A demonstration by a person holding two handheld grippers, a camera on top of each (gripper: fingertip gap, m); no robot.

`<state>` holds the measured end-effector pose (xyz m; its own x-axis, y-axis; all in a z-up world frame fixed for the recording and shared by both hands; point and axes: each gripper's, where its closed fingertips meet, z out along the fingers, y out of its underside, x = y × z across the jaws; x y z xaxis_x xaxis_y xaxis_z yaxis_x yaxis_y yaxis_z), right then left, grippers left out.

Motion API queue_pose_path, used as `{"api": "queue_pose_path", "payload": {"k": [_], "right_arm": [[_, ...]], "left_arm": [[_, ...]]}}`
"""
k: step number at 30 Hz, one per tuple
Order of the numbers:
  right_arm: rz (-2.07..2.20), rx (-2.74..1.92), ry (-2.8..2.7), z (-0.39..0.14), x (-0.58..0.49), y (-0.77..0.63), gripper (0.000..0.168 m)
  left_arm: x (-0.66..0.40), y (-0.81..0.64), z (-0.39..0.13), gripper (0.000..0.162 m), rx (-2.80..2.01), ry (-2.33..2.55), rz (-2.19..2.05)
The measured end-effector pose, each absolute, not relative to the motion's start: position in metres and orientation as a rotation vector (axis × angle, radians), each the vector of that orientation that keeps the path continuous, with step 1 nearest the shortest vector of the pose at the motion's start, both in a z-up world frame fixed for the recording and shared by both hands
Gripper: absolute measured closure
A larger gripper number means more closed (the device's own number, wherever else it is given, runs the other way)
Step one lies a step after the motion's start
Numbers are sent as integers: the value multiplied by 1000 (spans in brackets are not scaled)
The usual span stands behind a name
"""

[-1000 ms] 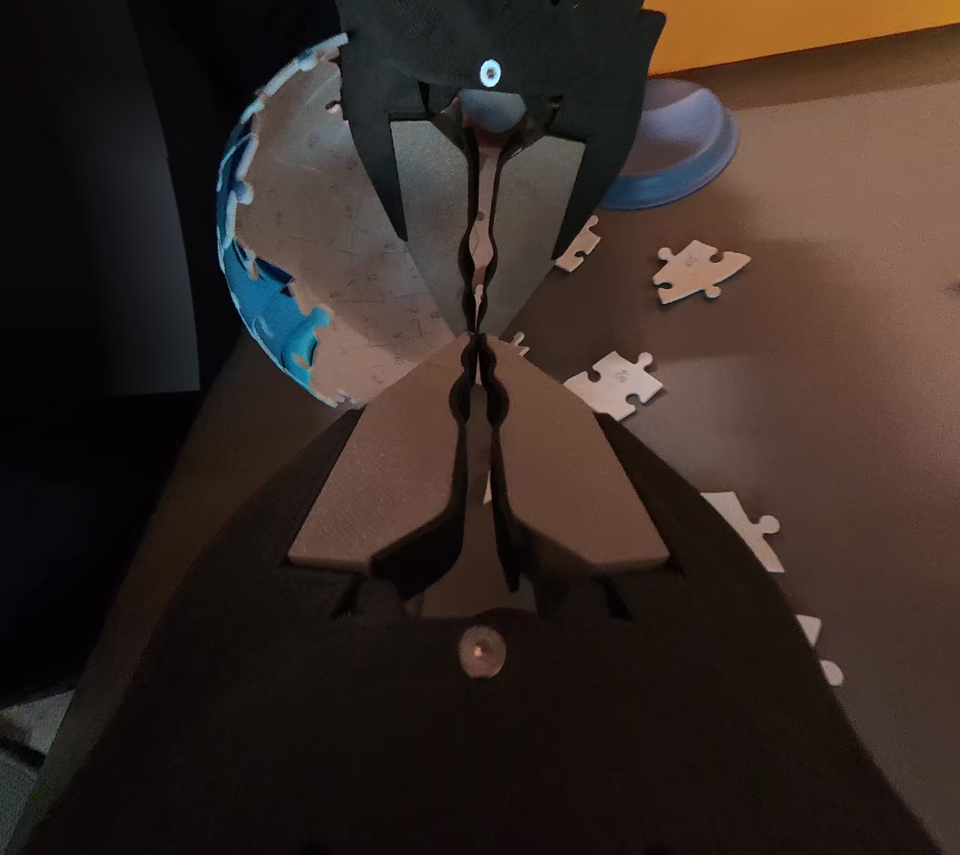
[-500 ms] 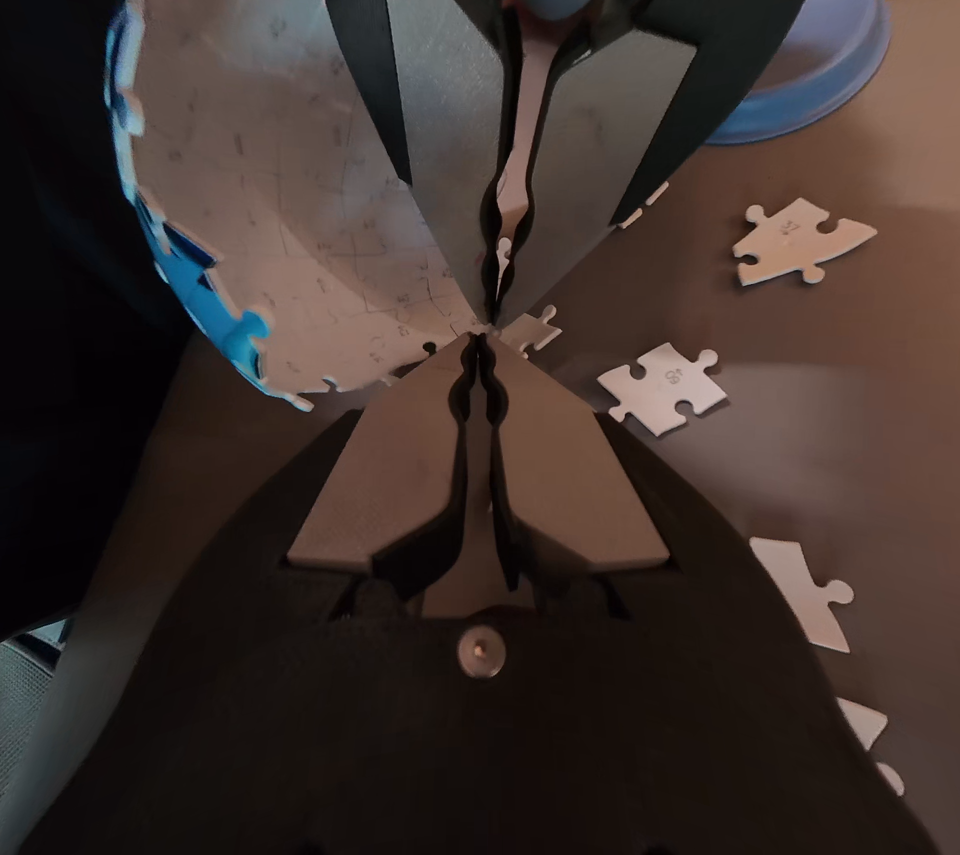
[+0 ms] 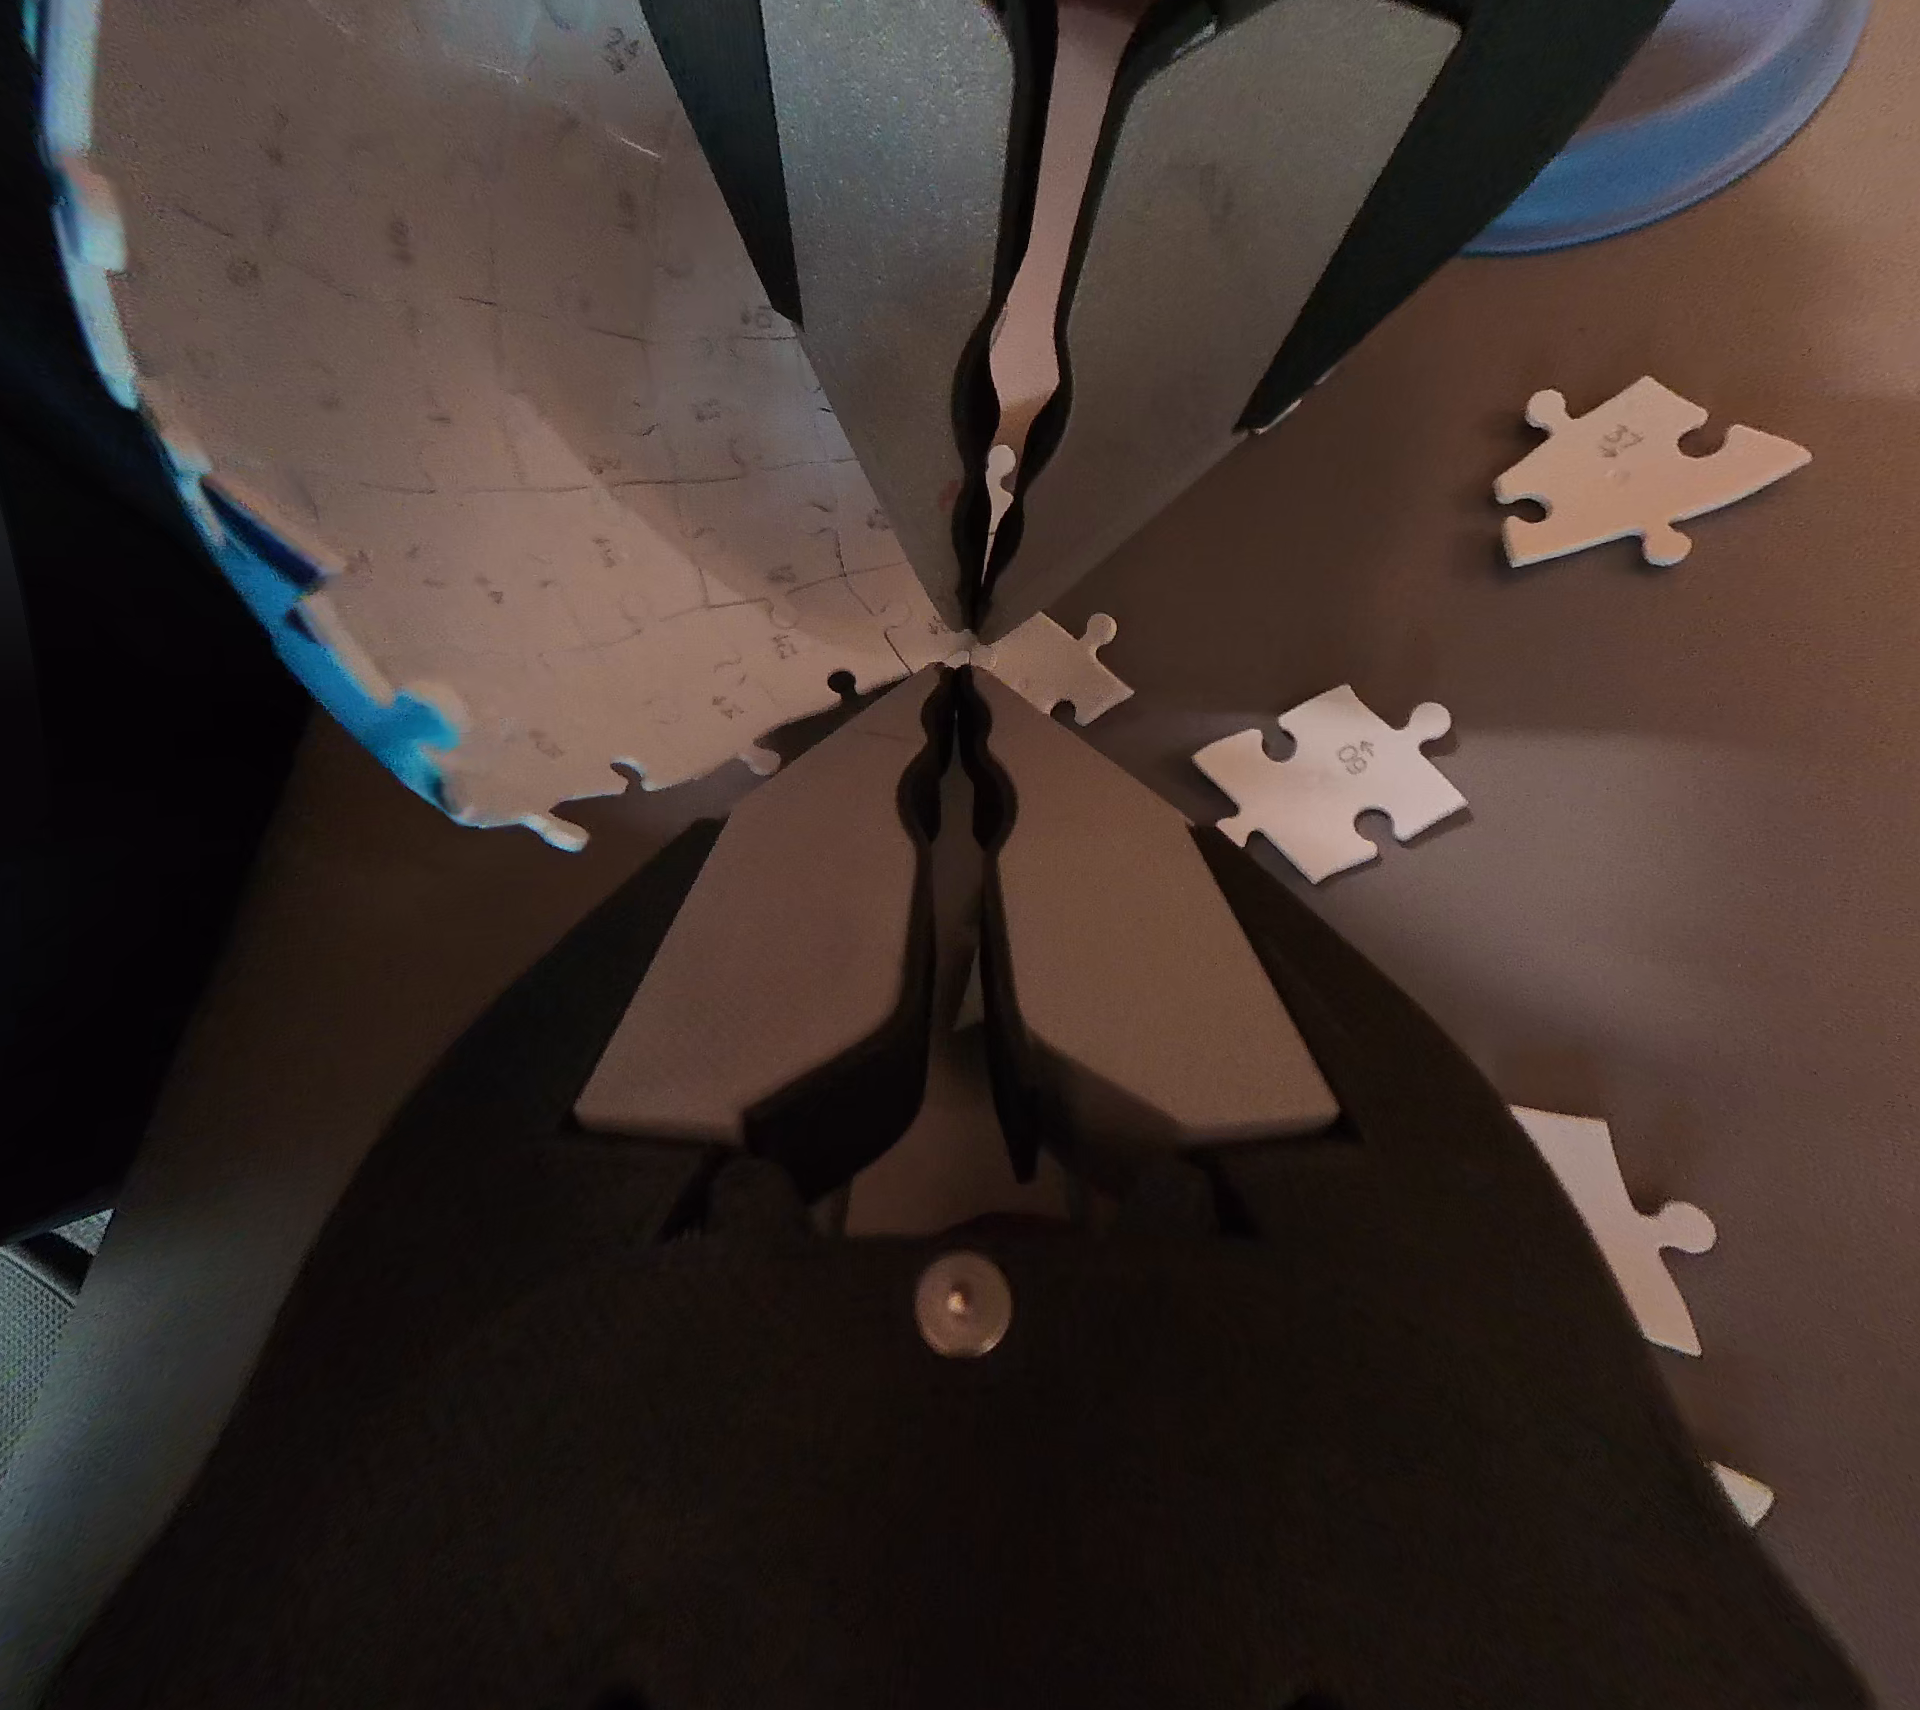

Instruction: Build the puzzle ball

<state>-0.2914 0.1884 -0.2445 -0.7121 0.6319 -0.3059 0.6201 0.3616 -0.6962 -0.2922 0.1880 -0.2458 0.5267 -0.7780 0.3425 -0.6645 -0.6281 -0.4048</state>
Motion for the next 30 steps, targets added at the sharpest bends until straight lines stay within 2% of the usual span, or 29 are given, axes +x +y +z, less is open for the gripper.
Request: {"api": "queue_pose_path", "payload": {"k": [19, 20, 26, 30], "right_arm": [[1371, -1300, -2426, -231, -303, 205, 168], [1363, -1355, -2396, -232, -305, 210, 160], [1374, -1554, -2342, -240, -304, 218, 149], [1422, -1559, -2382, -241, -303, 208, 151]], "left_arm": [[-292, 188, -246, 162, -2546, 1218, -739], [-292, 188, -246, 162, -2547, 1218, -736], [-293, 188, -246, 162, -2547, 1223, -726], [-293, 188, -246, 162, -2547, 1223, -716]]}}
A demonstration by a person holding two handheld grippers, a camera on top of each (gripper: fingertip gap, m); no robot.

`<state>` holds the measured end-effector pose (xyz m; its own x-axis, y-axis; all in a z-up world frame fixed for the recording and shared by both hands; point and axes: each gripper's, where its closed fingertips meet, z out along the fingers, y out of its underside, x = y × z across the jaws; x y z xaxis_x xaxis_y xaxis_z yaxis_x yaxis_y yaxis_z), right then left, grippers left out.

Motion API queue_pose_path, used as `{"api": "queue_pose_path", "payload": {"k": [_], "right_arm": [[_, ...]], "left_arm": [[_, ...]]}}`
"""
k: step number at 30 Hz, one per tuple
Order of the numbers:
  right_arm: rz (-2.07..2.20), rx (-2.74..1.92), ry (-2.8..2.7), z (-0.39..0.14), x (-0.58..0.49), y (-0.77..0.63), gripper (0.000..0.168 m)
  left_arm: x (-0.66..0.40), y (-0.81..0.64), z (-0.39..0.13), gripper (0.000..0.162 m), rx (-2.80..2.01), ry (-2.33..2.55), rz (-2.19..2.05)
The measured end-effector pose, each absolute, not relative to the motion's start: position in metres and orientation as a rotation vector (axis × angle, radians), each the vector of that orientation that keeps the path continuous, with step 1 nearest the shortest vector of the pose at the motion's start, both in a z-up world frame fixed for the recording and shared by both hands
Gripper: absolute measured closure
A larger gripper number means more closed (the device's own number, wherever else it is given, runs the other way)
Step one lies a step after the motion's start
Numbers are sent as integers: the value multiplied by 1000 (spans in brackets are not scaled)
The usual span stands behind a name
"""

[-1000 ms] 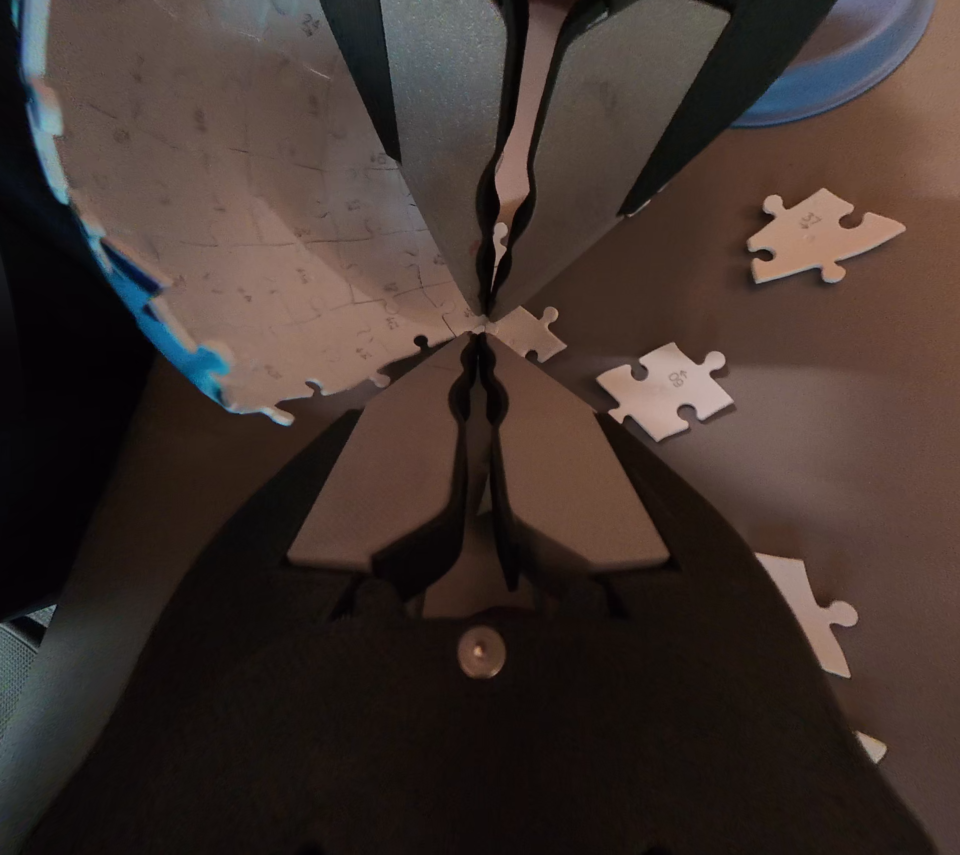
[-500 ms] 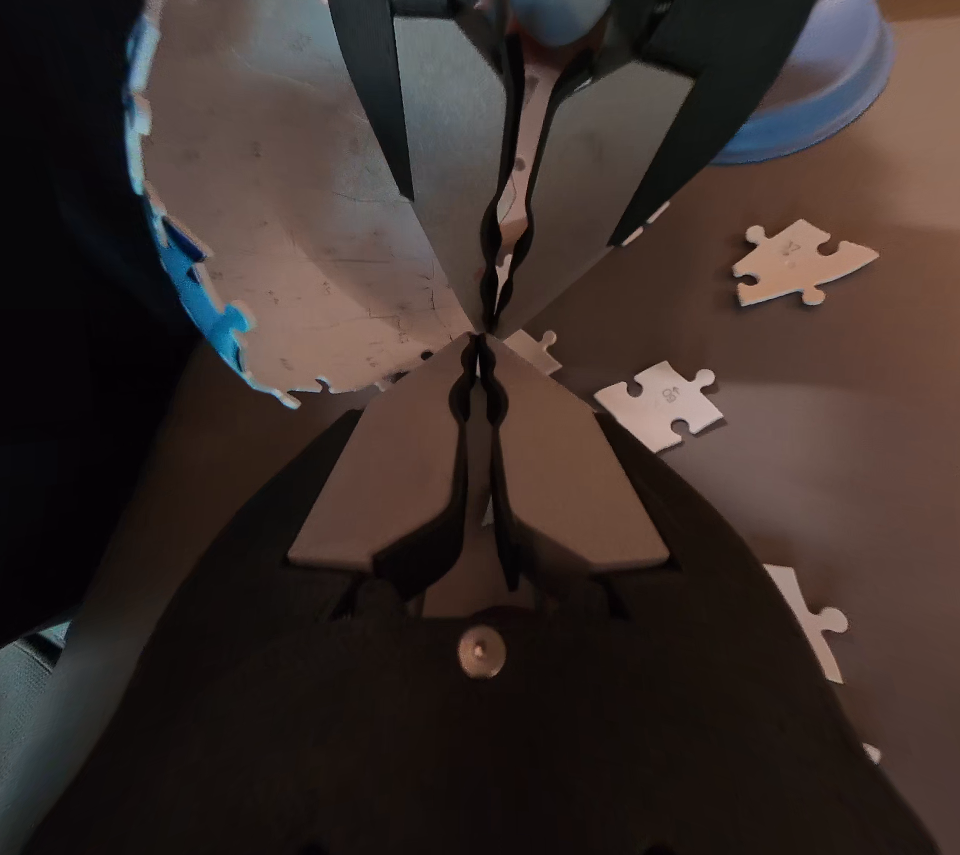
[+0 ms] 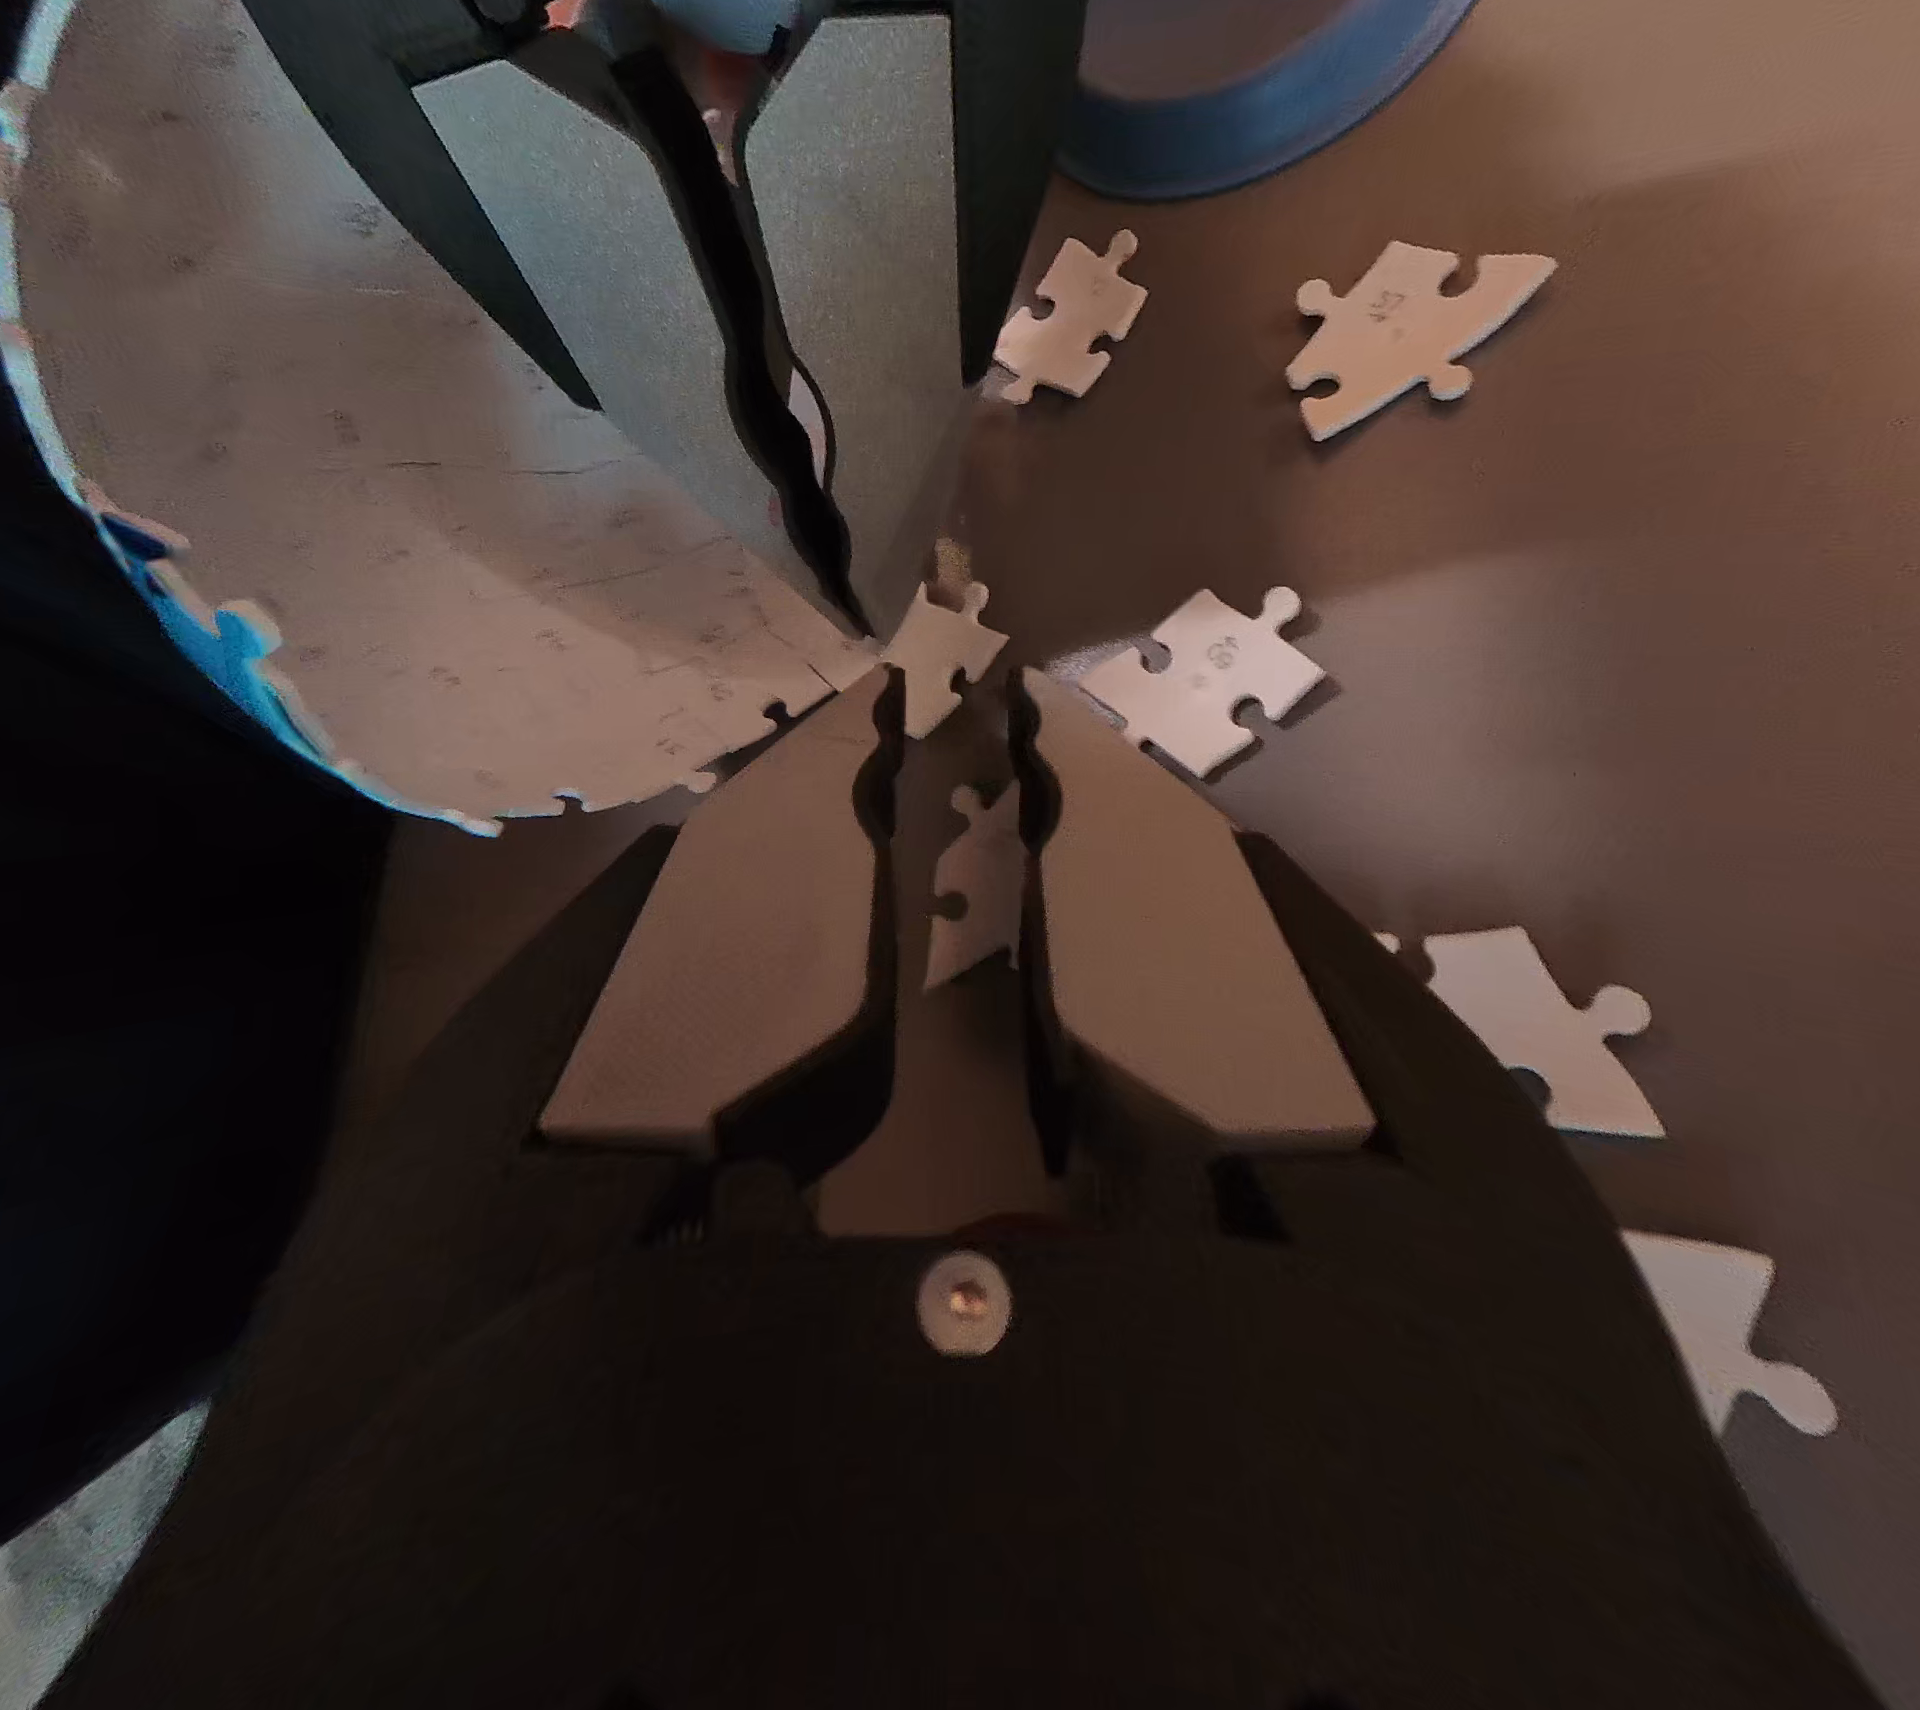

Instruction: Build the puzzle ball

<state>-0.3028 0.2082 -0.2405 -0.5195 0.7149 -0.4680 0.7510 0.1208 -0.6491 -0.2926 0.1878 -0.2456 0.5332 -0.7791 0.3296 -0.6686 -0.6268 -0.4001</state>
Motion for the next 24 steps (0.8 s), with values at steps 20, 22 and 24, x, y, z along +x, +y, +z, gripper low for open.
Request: {"api": "queue_pose_path", "payload": {"k": [20, 22, 24], "right_arm": [[-1421, 1517, 2277, -234, -301, 200, 157], [-1416, 1514, 2290, -233, -300, 198, 157], [-1420, 1514, 2300, -231, -299, 197, 157]], "left_arm": [[-291, 183, -242, 162, -2545, 1220, -689], [-292, 182, -241, 162, -2543, 1218, -671], [-292, 179, -240, 162, -2547, 1217, -663]]}}
